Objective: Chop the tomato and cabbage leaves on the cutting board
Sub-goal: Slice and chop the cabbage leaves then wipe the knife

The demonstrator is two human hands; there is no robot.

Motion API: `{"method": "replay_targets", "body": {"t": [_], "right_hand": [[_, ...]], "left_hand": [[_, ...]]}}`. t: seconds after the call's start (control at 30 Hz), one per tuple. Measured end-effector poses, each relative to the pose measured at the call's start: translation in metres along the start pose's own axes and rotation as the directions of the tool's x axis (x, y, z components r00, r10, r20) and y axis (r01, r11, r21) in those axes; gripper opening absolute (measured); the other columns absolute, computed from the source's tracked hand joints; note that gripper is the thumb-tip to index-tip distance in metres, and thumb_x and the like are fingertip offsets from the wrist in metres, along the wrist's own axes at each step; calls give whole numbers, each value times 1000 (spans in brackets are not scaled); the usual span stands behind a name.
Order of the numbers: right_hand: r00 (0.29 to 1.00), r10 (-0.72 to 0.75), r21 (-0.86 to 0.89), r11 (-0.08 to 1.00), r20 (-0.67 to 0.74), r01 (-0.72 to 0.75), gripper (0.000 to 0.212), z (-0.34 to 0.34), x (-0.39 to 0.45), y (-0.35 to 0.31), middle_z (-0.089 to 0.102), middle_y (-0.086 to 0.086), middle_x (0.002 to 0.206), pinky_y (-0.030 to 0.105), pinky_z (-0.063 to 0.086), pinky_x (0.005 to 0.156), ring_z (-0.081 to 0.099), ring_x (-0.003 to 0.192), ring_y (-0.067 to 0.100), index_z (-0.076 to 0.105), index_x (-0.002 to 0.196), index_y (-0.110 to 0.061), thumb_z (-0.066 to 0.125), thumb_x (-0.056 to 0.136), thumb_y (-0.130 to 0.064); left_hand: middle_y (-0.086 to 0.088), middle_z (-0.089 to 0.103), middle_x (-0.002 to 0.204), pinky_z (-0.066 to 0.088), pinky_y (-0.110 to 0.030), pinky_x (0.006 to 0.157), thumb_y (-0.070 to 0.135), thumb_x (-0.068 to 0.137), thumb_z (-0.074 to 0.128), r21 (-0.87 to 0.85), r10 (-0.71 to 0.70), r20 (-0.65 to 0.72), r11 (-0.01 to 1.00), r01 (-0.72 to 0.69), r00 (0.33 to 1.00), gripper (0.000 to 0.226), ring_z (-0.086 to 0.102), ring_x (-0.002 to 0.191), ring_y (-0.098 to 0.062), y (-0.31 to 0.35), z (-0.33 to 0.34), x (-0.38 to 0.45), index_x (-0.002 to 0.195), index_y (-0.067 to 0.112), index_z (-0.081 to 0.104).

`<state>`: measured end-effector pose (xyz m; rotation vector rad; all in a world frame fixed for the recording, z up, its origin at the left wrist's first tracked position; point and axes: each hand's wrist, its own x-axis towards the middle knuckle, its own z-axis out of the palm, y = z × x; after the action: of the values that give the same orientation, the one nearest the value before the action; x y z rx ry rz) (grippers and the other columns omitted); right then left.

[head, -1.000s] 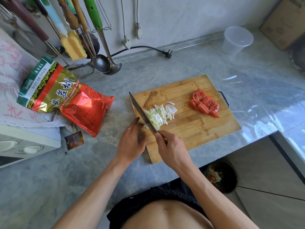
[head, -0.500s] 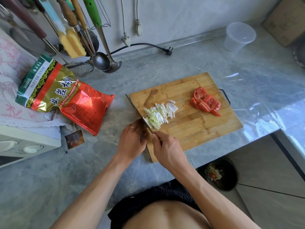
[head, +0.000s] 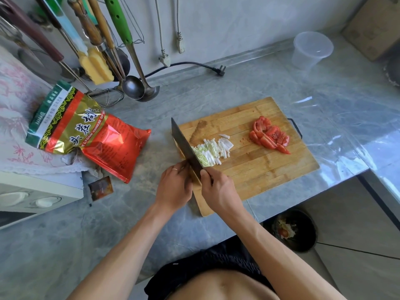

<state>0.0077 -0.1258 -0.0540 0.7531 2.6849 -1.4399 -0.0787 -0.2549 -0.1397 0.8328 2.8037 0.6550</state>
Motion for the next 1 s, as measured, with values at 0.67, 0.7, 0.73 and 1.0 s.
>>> {"method": "replay_targets", "body": {"t": [0.67,0.7,0.73,1.0], "right_hand": [[999,-49,135,990,22,46,38,-70,0,-4,50,6,61,30,37,52,40,52,14,59,80,-4,48,102,-33],[999,-46,123,991,16,43,37,-75,1,-2,50,5,61,30,37,52,40,51,13,62,84,-3,48,102,-32],[999,-41,106,994,10,40,35,-81,2,0,51,3,60,30,38,52,41,50,12,66,87,-5,50,102,-32],[990,-136,-96,986,-24,134,22,-100,3,31,55,-8,57,24,37,49,47,47,8,73,112,-23,58,100,-34]], "left_hand": [[-1,70,117,45,-37,106,9,91,61,-538,-293,-98,819,197,951,22,61,115,-15,24,-9,-1,109,12,73],[2,72,110,47,-35,103,8,91,62,-575,-327,-70,785,229,943,19,64,109,-11,21,-11,-1,104,15,74],[4,73,105,49,-33,100,9,91,63,-577,-335,-30,776,257,942,17,65,104,-9,21,-14,1,100,17,75],[1,63,98,44,-21,80,13,85,69,-494,-417,-77,805,329,906,13,62,90,-16,27,-28,19,97,17,70]]}}
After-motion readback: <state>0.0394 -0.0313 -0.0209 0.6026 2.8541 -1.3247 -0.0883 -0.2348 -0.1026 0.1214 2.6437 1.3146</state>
